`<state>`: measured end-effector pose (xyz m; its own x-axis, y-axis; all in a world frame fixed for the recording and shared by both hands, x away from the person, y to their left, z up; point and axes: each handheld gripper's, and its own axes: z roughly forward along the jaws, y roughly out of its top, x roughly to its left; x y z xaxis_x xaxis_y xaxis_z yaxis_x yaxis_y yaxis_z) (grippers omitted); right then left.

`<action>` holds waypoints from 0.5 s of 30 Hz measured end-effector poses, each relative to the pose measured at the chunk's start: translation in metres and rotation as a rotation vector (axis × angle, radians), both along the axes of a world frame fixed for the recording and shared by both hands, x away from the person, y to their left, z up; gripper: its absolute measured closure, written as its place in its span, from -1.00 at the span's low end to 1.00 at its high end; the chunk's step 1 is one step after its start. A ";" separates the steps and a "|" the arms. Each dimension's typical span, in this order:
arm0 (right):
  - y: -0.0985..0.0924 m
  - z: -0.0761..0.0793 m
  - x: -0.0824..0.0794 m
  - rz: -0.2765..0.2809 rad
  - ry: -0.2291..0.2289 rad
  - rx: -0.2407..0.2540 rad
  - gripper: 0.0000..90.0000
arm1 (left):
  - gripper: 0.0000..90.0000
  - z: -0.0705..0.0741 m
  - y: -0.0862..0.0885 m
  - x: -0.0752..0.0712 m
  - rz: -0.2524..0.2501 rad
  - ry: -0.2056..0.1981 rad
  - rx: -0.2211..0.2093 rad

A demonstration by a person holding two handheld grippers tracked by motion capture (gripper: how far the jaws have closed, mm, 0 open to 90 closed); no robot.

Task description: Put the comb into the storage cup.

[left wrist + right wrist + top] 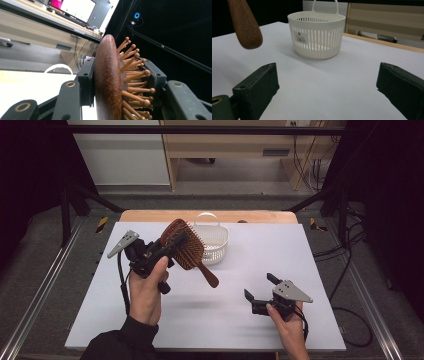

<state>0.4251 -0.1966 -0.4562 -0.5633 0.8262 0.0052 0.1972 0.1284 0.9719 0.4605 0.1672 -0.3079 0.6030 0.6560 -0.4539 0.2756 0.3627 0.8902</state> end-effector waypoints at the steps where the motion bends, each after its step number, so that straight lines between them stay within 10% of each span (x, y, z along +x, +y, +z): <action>1: 0.000 0.000 -0.001 0.004 0.000 0.000 -0.91 | 0.14 0.003 -0.001 0.004 0.008 0.000 0.001; 15: -0.005 -0.004 -0.010 0.010 -0.006 -0.018 -0.91 | 0.14 0.009 -0.020 0.021 0.002 0.016 -0.022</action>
